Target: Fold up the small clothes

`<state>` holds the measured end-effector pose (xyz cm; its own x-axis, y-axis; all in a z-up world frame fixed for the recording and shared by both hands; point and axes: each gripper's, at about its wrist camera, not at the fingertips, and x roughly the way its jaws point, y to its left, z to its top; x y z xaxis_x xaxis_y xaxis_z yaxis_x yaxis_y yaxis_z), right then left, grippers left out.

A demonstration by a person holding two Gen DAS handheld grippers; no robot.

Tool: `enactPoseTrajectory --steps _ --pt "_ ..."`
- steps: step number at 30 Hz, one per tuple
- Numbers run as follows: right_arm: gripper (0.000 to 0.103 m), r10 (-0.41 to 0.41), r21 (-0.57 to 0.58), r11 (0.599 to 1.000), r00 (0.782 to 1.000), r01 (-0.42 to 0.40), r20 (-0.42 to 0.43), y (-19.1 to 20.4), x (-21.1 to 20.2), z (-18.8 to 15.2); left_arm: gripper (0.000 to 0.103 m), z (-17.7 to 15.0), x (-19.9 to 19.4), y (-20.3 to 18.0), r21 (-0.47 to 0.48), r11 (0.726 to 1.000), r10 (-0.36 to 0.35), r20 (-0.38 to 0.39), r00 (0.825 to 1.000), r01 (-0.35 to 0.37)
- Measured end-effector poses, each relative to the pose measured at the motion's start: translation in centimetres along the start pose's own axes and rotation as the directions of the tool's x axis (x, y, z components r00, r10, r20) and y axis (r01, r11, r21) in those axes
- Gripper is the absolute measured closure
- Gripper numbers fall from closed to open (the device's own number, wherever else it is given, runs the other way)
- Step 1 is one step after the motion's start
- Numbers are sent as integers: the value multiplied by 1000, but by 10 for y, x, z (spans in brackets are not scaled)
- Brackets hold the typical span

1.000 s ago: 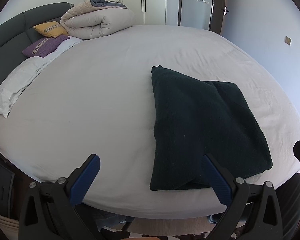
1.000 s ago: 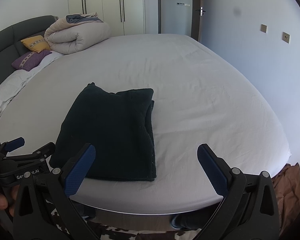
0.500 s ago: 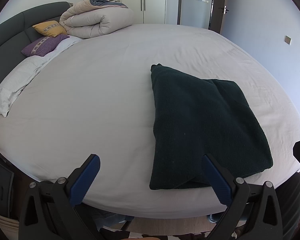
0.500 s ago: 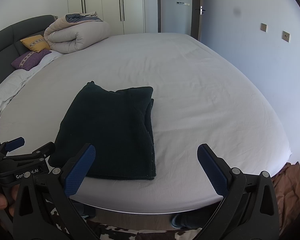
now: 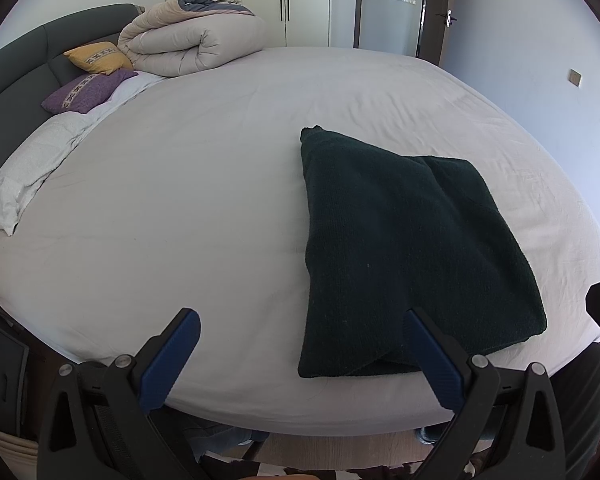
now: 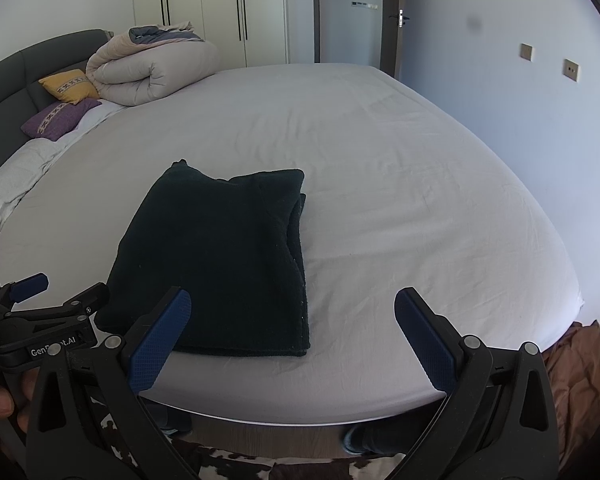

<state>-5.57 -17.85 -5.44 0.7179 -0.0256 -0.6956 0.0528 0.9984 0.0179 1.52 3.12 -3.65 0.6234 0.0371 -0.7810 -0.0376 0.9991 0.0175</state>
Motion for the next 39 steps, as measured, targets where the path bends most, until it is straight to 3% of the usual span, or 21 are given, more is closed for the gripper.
enactPoseTrajectory --steps 39 --pt "0 1 5 1000 1000 -1 -11 6 6 -4 0 -2 3 1 -1 1000 2 -6 1000 -2"
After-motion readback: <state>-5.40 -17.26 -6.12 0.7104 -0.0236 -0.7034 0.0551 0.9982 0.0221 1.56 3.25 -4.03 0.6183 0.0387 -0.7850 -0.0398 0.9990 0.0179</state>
